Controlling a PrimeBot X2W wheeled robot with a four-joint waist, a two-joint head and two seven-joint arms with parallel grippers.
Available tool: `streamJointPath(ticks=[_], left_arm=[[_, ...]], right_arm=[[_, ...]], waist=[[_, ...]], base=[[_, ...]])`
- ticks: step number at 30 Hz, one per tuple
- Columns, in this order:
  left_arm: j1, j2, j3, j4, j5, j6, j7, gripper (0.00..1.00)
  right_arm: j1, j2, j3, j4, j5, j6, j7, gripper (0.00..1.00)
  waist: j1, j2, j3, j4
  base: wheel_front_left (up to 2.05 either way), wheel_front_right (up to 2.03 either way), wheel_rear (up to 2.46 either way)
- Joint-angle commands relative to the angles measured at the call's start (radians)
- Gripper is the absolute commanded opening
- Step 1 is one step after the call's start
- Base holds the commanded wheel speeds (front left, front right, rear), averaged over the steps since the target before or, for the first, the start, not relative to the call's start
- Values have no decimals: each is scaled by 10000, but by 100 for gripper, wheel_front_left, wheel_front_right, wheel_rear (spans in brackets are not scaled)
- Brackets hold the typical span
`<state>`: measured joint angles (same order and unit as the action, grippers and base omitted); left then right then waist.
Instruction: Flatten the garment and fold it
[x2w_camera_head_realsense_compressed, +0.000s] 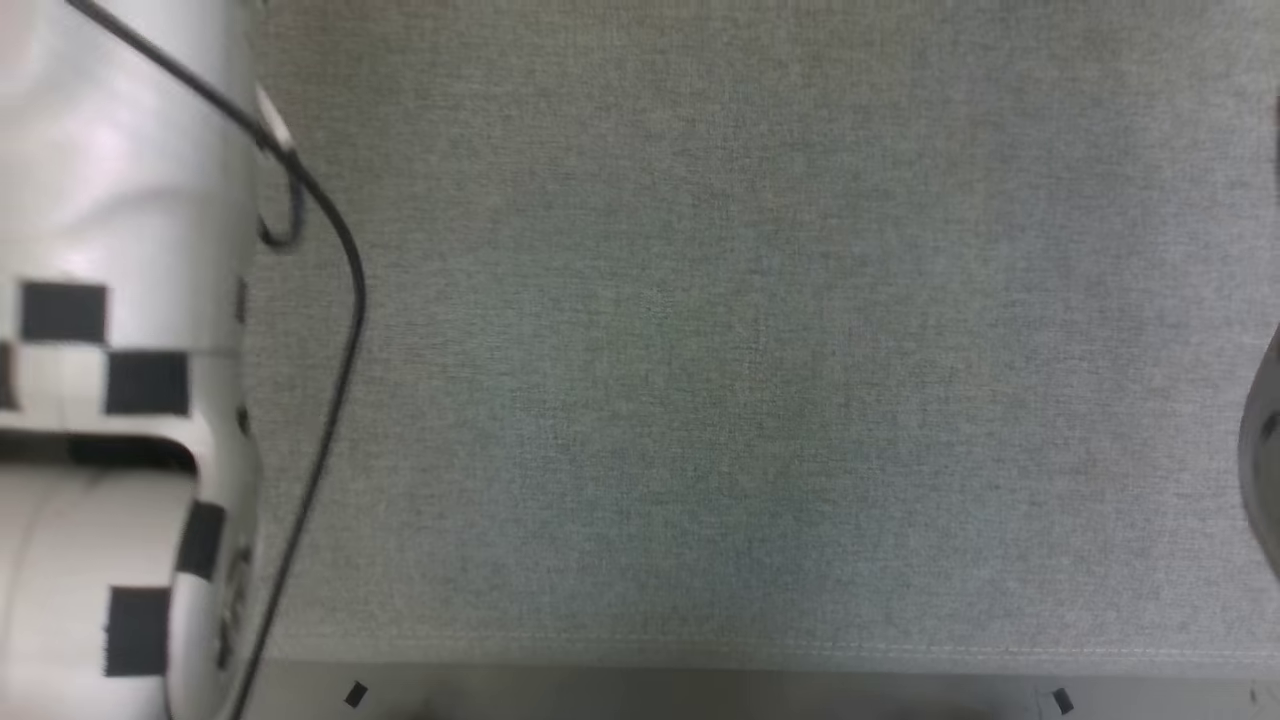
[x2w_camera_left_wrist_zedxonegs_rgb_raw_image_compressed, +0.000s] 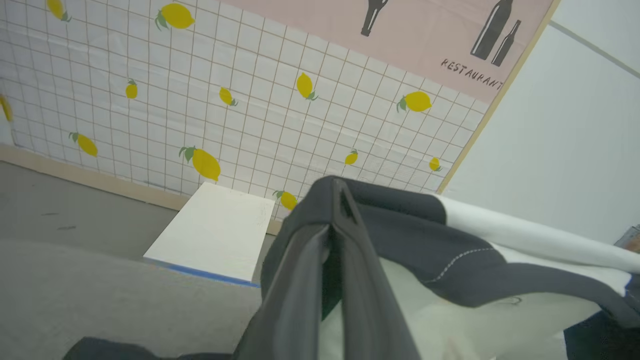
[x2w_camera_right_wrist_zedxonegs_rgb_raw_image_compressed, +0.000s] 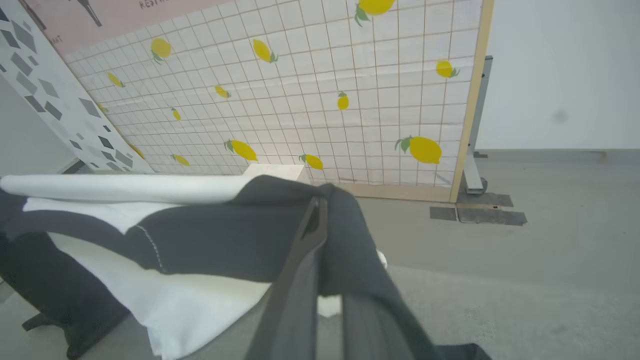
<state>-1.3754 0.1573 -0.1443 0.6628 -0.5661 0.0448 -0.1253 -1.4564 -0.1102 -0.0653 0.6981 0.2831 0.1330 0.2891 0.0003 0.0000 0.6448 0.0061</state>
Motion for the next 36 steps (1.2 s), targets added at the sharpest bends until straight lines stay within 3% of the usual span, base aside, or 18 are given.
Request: streamJointPath(ticks=[1, 9, 14, 19, 26, 30, 36], left_arm=[[491, 52, 70, 209, -189, -113, -145, 0], [3672, 162, 19, 584, -607, -932, -596, 0], [6327, 66, 183, -166, -1188, -1156, -577, 0], [9250, -105, 362, -1304, -1744, -841, -129, 0], [11965, -92, 207, -2583, -1935, 3, 967, 0], [12914, 240, -101, -2833, -1650, 651, 1893, 0], [13409, 547, -437, -2756, -1347, 1146, 2670, 0]], right_arm=[[604, -269, 95, -109, 362, -23, -183, 0], [4630, -768, 910, -1214, 1997, -23, -780, 0], [7428, -762, 537, -1999, 2937, -23, -800, 0], [10089, -574, -245, -2715, 3144, -23, -717, 0], [12752, 71, -1221, -3579, 2270, -23, 241, 0], [13613, 290, -1464, -4111, 1294, -23, 1004, 0], [14226, 512, -1487, -4653, 374, -23, 1925, 0]], waist=[[-3, 0, -819, 252], [-3, 0, -3051, 413], [-3, 0, -4323, 415], [-3, 0, -5236, 437], [-3, 0, -5824, 378], [-3, 0, -6002, 280], [-3, 0, -6097, 234]], base=[[0, 0, 0], [0, 0, 0], [0, 0, 0], [0, 0, 0], [0, 0, 0], [0, 0, 0], [0, 0, 0]])
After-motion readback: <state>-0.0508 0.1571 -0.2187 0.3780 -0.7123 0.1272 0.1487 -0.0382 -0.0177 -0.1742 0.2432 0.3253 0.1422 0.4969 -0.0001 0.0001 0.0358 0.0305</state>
